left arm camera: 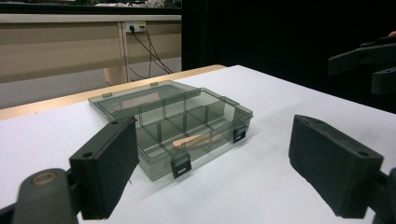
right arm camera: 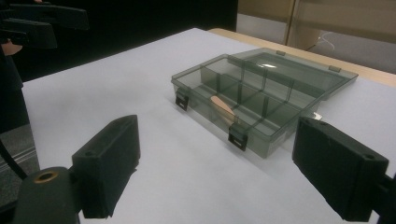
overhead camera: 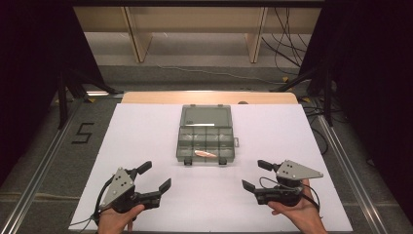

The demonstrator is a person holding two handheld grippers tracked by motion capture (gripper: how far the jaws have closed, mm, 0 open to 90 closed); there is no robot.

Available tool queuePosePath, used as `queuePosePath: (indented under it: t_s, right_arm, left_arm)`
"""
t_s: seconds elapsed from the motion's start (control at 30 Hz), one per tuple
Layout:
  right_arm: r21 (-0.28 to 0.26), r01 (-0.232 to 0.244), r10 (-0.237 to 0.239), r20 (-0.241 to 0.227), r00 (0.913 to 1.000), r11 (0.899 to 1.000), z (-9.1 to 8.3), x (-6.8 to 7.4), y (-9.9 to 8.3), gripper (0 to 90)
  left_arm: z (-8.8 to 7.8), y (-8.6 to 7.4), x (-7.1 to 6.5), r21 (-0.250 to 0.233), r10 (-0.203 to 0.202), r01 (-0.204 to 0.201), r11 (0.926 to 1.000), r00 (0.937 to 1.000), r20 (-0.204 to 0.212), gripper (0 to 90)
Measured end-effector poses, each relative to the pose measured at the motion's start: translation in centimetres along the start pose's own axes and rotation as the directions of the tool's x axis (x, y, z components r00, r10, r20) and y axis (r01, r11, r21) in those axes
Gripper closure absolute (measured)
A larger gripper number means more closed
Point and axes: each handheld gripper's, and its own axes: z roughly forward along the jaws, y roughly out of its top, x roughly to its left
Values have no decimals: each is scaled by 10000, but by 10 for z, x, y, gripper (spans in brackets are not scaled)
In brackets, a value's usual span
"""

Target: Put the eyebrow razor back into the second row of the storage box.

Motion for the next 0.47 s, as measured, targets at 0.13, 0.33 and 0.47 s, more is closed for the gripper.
queuePosePath:
  t_s: [0.13, 0.33, 0.47]
  right_arm:
    - [14, -2, 2, -34, 10000, 10000, 0, 0, 0, 163]
    - [-23, 26, -26, -5, 10000, 10000, 0, 0, 0, 164]
    - [-59, 28, -28, 13, 10000, 10000, 0, 0, 1, 164]
  left_arm:
    - [0, 0, 0, 0, 1, -1, 10000, 10000, 6, 156]
    - [0, 0, 0, 5, -21, 21, 10000, 10000, -4, 156]
    - [0, 0, 0, -3, -5, 5, 10000, 10000, 4, 156]
